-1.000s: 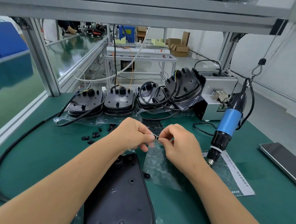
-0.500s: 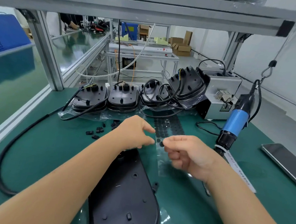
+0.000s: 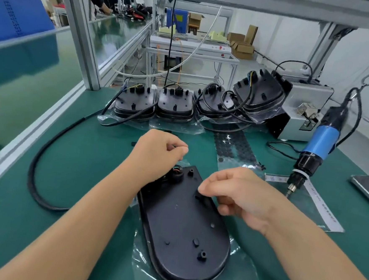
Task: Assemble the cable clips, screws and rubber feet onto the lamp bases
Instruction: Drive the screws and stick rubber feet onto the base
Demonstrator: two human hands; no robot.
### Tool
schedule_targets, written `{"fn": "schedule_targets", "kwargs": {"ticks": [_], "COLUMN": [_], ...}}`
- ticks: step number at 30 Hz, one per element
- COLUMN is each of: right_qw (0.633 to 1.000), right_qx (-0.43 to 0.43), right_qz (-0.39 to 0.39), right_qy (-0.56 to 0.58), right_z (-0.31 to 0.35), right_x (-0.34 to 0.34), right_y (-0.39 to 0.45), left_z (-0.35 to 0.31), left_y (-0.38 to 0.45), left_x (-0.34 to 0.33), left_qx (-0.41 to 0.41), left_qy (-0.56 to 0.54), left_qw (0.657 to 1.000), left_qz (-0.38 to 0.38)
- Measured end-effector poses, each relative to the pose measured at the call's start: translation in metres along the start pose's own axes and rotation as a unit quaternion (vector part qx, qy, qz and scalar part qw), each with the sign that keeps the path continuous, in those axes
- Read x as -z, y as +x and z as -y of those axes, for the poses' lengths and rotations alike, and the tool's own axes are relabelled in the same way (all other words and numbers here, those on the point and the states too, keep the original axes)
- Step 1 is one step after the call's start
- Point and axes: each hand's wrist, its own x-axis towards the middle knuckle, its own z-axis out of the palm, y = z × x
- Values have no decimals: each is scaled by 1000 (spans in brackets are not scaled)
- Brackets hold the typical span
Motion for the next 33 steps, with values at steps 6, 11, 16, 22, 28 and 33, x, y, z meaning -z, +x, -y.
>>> {"fn": "schedule_targets", "kwargs": {"ticks": [6,11,16,22,28,33], "right_qw": [1000,1000,999,999,1000,999], "right_qx": [-12,-7,0,8,11,26], "right_qz": [-9,-14,-15,-19,-7,0], "right_qy": [-7,-22,-32,-43,-28,-26], "right_z": [-1,-3,-3,-3,-3,-4], "right_x": [-3,-3,-3,-4,-4,-3], "right_y": [1,1,2,1,-2,-4], "left_z": [2,3,2,2,3,2], "left_y": [0,0,-1,-1,-1,-1], "left_x": [-4,-4,-4,-4,-4,-4], "left_qx": [-5,-8,-4,1,4,0], "left_qy": [-5,-1,-2,-6,-10,-4], "left_qw": [1000,1000,1000,1000,1000,1000], "left_qz": [6,6,11,14,16,19]}}
